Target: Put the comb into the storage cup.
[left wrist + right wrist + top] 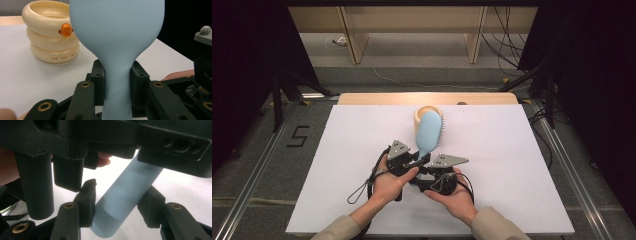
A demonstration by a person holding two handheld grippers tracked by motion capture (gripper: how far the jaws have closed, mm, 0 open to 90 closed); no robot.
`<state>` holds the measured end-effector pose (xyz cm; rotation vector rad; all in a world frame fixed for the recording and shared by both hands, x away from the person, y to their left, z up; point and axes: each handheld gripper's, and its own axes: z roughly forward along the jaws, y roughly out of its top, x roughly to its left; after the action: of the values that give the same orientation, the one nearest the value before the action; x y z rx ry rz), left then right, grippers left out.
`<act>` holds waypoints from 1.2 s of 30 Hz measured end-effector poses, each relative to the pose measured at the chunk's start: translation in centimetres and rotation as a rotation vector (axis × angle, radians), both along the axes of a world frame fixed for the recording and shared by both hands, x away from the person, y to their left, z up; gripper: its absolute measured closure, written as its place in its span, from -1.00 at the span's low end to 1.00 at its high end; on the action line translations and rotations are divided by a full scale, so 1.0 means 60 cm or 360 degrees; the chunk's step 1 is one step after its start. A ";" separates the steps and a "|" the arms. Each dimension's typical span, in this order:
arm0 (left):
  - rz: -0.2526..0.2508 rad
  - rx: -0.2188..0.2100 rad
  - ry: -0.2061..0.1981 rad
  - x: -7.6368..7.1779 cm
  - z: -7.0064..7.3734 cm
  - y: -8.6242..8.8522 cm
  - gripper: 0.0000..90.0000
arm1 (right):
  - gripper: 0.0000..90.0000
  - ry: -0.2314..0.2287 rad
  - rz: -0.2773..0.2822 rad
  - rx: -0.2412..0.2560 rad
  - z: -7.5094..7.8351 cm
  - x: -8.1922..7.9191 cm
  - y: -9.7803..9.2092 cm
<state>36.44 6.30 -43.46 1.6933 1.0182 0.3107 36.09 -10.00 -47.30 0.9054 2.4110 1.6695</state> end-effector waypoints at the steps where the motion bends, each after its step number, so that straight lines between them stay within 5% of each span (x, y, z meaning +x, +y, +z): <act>1: 0.0000 -0.0001 -0.0001 0.000 0.000 0.000 0.54 | 0.20 0.0017 -0.0006 -0.0001 0.000 0.001 0.000; 6: -0.0004 0.0002 -0.0011 -0.001 0.002 0.000 0.54 | 0.25 0.0057 -0.0014 0.0014 0.002 0.003 -0.003; 18: -0.0037 0.0009 -0.0040 -0.005 0.007 -0.002 0.53 | 0.46 0.0283 -0.0056 0.0154 0.003 0.015 -0.019; 36: -0.0054 -0.0002 -0.0077 -0.003 0.011 0.000 0.45 | 0.46 0.0372 -0.0019 0.0261 0.005 0.016 -0.022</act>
<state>36.23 6.32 -42.79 1.6921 0.9534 0.3271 37.04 -11.34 -47.00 1.1983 2.4290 1.8758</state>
